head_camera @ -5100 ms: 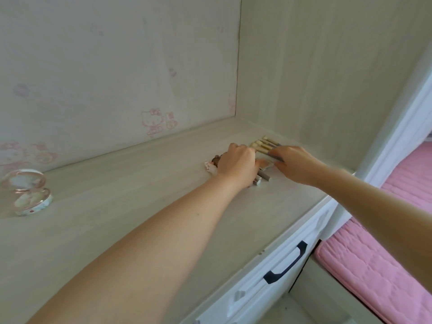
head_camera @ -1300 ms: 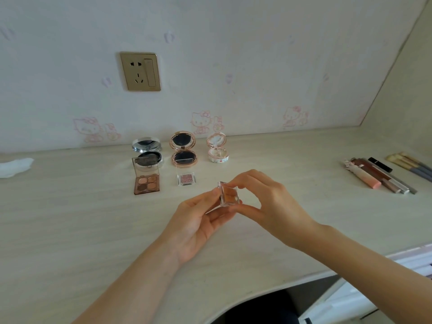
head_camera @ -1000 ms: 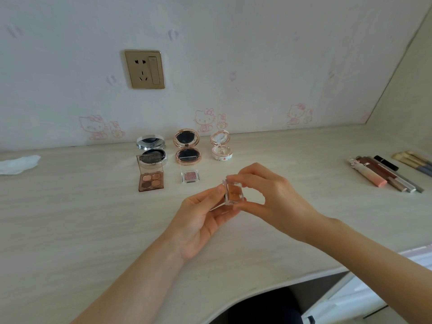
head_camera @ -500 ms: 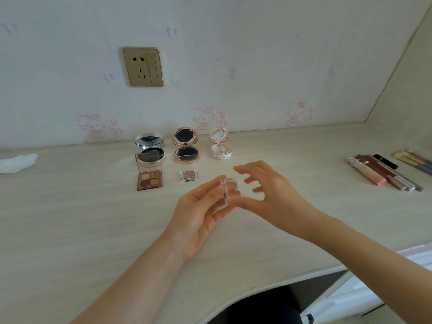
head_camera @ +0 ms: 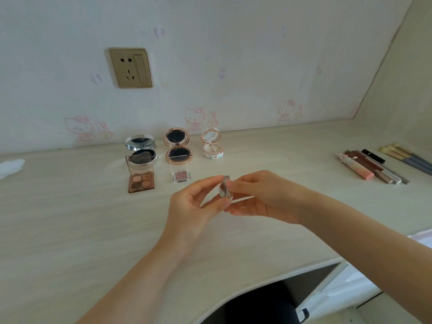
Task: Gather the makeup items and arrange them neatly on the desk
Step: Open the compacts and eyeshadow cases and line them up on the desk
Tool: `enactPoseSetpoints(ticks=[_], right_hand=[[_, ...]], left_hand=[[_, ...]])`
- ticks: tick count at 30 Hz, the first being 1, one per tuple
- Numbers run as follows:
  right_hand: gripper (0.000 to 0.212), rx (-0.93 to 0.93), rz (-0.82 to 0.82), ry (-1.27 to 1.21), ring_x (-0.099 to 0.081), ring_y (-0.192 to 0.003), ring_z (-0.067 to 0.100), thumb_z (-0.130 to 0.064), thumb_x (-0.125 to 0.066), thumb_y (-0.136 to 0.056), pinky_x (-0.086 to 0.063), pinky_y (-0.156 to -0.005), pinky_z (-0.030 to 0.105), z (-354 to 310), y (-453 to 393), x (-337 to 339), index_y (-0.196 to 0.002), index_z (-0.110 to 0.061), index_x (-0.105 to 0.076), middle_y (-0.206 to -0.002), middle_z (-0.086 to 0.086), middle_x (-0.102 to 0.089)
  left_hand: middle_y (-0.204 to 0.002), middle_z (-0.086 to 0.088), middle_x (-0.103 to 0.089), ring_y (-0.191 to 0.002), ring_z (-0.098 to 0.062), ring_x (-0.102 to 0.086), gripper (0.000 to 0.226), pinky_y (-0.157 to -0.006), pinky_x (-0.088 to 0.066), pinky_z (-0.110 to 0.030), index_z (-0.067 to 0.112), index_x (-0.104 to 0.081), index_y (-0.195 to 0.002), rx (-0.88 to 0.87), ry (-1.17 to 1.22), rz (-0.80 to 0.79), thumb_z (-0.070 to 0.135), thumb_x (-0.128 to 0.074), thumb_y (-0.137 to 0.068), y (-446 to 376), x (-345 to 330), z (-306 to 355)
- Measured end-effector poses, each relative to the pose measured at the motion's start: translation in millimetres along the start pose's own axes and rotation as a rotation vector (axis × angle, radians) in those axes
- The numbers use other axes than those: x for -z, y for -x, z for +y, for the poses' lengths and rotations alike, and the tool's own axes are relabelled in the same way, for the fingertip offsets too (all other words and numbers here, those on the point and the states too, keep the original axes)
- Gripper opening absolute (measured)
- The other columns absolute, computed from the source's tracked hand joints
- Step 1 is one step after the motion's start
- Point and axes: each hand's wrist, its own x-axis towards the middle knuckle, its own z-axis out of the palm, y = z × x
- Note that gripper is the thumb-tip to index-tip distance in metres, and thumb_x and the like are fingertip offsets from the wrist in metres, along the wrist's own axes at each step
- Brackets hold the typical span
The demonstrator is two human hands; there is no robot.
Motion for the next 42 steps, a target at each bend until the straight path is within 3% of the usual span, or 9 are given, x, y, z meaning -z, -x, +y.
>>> enactPoseSetpoints(ticks=[3, 5, 8, 12, 23, 29, 32, 36, 42], right_hand=[[0.031, 0.145, 0.106, 0.181, -0.072, -0.086, 0.02, -0.024, -0.073, -0.083, -0.057, -0.071, 0.025, 2, -3, -2, -0.108, -0.008, -0.064, -0.096, 0.008, -0.074], [0.033, 0.316, 0.225, 0.445, -0.07, -0.085, 0.009, -0.024, -0.077, -0.078, -0.057, -0.072, 0.024, 3, -3, -3, -0.107, -0.018, -0.063, -0.095, -0.002, -0.073], [0.031, 0.555, 0.269, 0.785, -0.062, -0.094, -0.004, -0.028, -0.074, -0.079, -0.053, -0.074, 0.017, 5, -2, -8, -0.107, -0.028, -0.061, -0.1, -0.017, -0.067], [0.032, 0.708, 0.255, 0.992, -0.057, -0.097, -0.002, -0.031, -0.07, -0.083, -0.044, -0.079, 0.01, 10, -3, -12, -0.112, -0.024, -0.06, -0.105, -0.015, -0.064], [0.026, 0.702, 0.168, 1.049, -0.058, -0.098, -0.006, -0.035, -0.065, -0.088, -0.049, -0.084, 0.019, 0, 0, -2, -0.114, -0.029, -0.063, -0.104, -0.019, -0.065], [0.028, 0.654, 0.162, 1.015, -0.062, -0.1, -0.004, -0.02, -0.056, -0.095, -0.048, -0.091, 0.017, -2, -1, 4, -0.121, -0.025, -0.065, -0.109, -0.013, -0.07], [0.025, 0.68, 0.215, 1.069, -0.065, -0.095, 0.003, -0.023, -0.053, -0.097, -0.048, -0.085, 0.02, 0, -3, 4, -0.118, -0.021, -0.067, -0.105, -0.01, -0.072], [0.024, 0.706, 0.286, 1.122, -0.067, -0.089, 0.012, -0.023, -0.052, -0.097, -0.048, -0.079, 0.023, 1, -10, 4, -0.112, -0.014, -0.07, -0.099, -0.003, -0.074], [0.032, 0.622, 0.27, 1.353, -0.053, -0.069, 0.026, -0.031, -0.042, -0.101, -0.046, -0.069, 0.039, 8, -18, 5, -0.099, -0.014, -0.068, -0.076, 0.005, -0.066]], left_hand=[[-0.117, -0.002, -0.069, -0.114, -0.013, -0.062, 0.051, -0.094, -0.051, -0.03, 0.014, -0.067, -0.115, 0.133, 0.163, 0.046, 0.021, -0.078, -0.066, -1, -2, 1], [-0.12, -0.012, -0.067, -0.113, -0.022, -0.063, 0.051, -0.1, -0.048, -0.038, 0.006, -0.061, -0.121, 0.241, 0.324, 0.058, 0.022, -0.07, -0.074, -3, -3, 2], [-0.12, -0.018, -0.065, -0.107, -0.03, -0.066, 0.036, -0.096, -0.051, -0.038, 0.002, -0.061, -0.121, 0.331, 0.434, 0.042, 0.021, -0.06, -0.09, -3, -1, 5], [-0.115, -0.022, -0.066, -0.105, -0.037, -0.065, 0.04, -0.091, -0.054, -0.038, -0.003, -0.064, -0.114, 0.368, 0.448, 0.063, 0.023, -0.065, -0.084, -5, 1, 6], [-0.114, -0.022, -0.067, -0.099, -0.031, -0.069, 0.041, -0.079, -0.057, -0.032, -0.005, -0.069, -0.106, 0.396, 0.508, 0.032, 0.02, -0.071, -0.074, -8, 5, 5], [-0.113, -0.025, -0.066, -0.105, -0.035, -0.066, 0.037, -0.085, -0.056, -0.036, -0.009, -0.064, -0.111, 0.367, 0.479, -0.011, 0.015, -0.063, -0.083, -8, 8, 3], [-0.104, -0.021, -0.071, -0.1, -0.032, -0.069, 0.032, -0.083, -0.057, -0.034, -0.003, -0.067, -0.11, 0.312, 0.299, 0.017, 0.016, -0.063, -0.085, -7, 8, 2], [-0.085, -0.006, -0.076, -0.08, -0.019, -0.073, 0.021, -0.07, -0.056, -0.02, 0.01, -0.068, -0.106, 0.21, -0.072, 0.143, 0.006, -0.068, -0.085, -6, 6, 0], [-0.087, 0.013, -0.071, -0.082, 0.004, -0.064, 0.026, -0.079, -0.046, -0.007, 0.023, -0.072, -0.096, -0.067, -0.644, 0.152, 0.014, -0.081, -0.073, -3, 9, -6]])
